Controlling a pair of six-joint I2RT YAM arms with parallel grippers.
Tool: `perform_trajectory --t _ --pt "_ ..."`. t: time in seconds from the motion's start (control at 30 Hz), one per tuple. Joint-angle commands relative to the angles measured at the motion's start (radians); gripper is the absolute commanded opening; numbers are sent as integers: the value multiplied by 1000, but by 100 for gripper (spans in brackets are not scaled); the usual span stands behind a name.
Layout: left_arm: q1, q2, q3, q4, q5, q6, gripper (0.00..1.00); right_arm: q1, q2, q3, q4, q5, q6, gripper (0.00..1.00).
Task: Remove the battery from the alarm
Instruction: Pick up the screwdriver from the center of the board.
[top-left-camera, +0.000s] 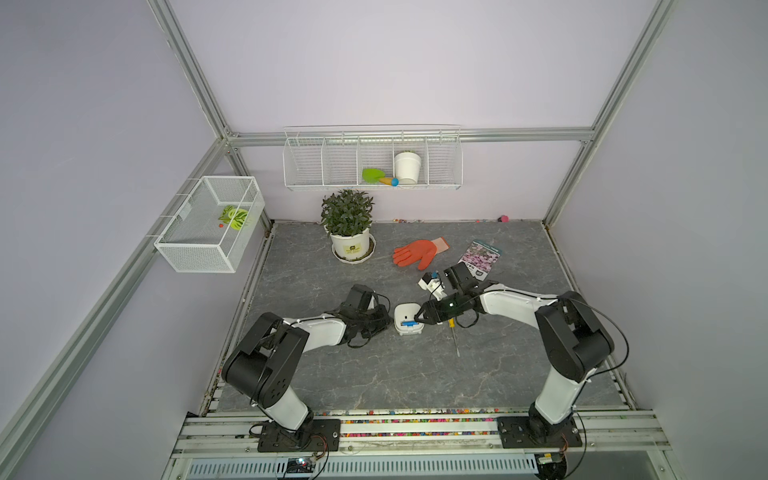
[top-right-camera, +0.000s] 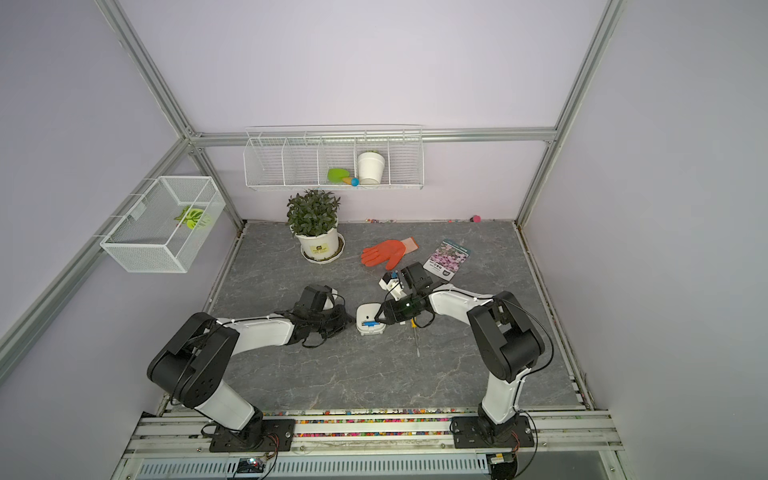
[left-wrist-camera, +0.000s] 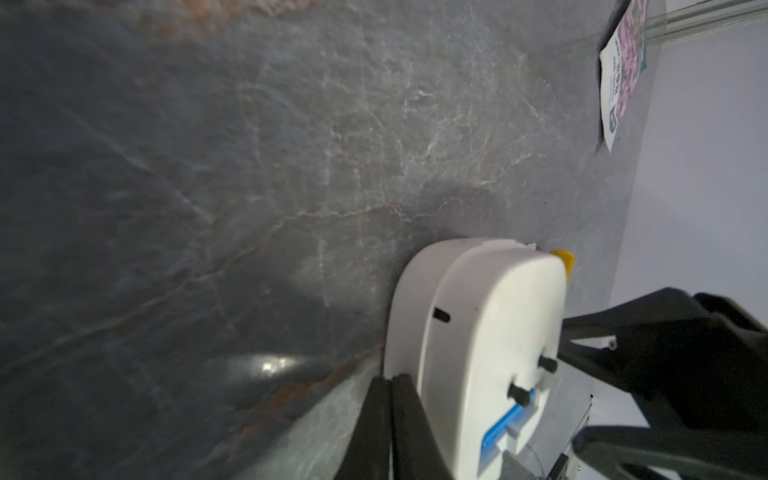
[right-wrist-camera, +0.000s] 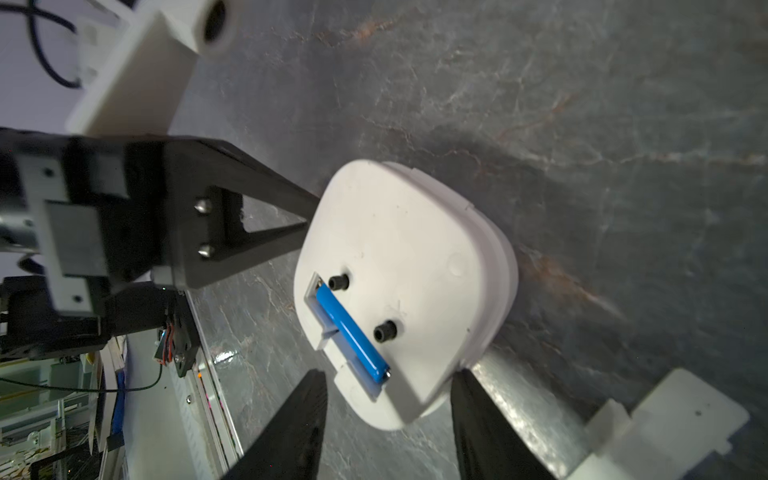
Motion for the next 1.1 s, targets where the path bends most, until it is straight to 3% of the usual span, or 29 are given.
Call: perform_trajectory --t 0.0,0.1,0.23,0.37,0.47,0.67,0.93,1.07 --pt "1 4 25 1 -5 28 10 2 -70 -31 -30 84 17 54" --pt "2 -43 -6 6 -32 30 13 -36 -171 -69 -69 203 33 56" --pt "2 -188 -94 73 -88 37 26 -72 -264 -85 -175 434 14 59" --pt "3 -312 -127 66 -162 56 50 -69 -201 -25 -287 574 -22 57" --pt "3 -371 -129 54 -196 72 60 -39 -146 17 -308 612 -25 57" --pt "3 -416 -120 22 -212 83 61 3 -55 60 -316 648 -12 52" --pt "2 -488 -153 44 -217 103 64 19 -6 59 -299 651 0 35" --pt "-13 -531 -180 118 -198 136 65 9 -50 45 -286 638 15 19"
